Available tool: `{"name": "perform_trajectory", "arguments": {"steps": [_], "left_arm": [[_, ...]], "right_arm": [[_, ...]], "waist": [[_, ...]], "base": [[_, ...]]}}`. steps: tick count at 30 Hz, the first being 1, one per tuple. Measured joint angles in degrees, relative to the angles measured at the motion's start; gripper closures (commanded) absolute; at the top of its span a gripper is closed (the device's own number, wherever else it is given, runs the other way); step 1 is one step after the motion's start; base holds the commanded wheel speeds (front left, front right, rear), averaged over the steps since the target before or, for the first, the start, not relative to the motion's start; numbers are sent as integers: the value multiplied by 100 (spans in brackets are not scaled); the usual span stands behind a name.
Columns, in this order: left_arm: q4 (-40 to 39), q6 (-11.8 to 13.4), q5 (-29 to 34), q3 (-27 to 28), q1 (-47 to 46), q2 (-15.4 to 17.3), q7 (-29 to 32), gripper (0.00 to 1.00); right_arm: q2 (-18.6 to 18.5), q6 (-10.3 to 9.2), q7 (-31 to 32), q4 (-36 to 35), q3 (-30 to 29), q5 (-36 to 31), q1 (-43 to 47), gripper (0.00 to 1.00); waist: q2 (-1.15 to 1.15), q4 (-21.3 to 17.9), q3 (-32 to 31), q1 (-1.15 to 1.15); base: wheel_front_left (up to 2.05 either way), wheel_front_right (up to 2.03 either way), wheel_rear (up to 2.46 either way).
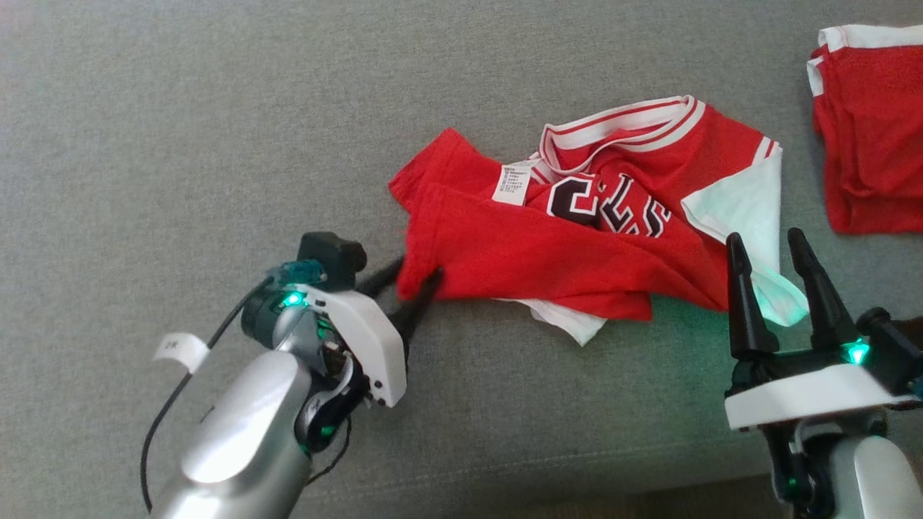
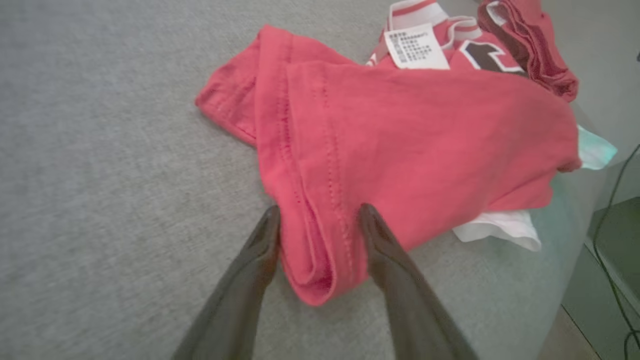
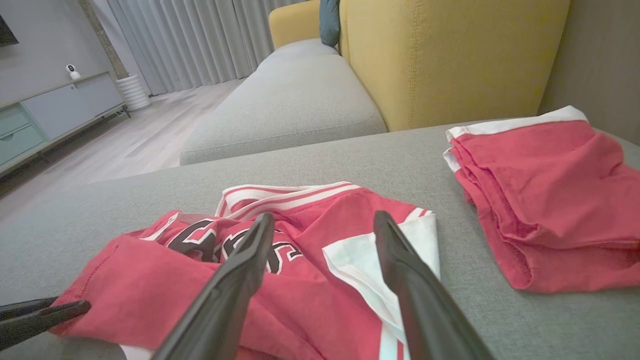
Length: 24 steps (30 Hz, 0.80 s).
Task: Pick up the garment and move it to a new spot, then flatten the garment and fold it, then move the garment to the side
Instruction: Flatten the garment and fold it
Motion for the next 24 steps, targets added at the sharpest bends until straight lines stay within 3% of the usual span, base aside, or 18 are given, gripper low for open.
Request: {"name": "perform_trajectory", "arguments": {"steps": [3,7,17,24], "left_arm": [[-41,-40,-165,-121,-2,32,94,100],[-232,3,67,-164,-32,223,-167,100],[-769,699,572,224,-29,906,-724,100],[-751,981,542,427,776,1218,-836,100]], "right_arm": [[0,0,-13,29,-4,35,-1,0],[0,0,-26,51,-20,43,-3,0],[0,0,-24,137,-49,231,-3,0],[0,0,-22,157,-60,255,-3,0]], "waist": [[0,20,-10,0],[0,52,-13,0],[0,204,-102,0],[0,303,-130,0]], "base": [[0,0,0],[0,0,0],[0,0,0],[0,0,0]]}}
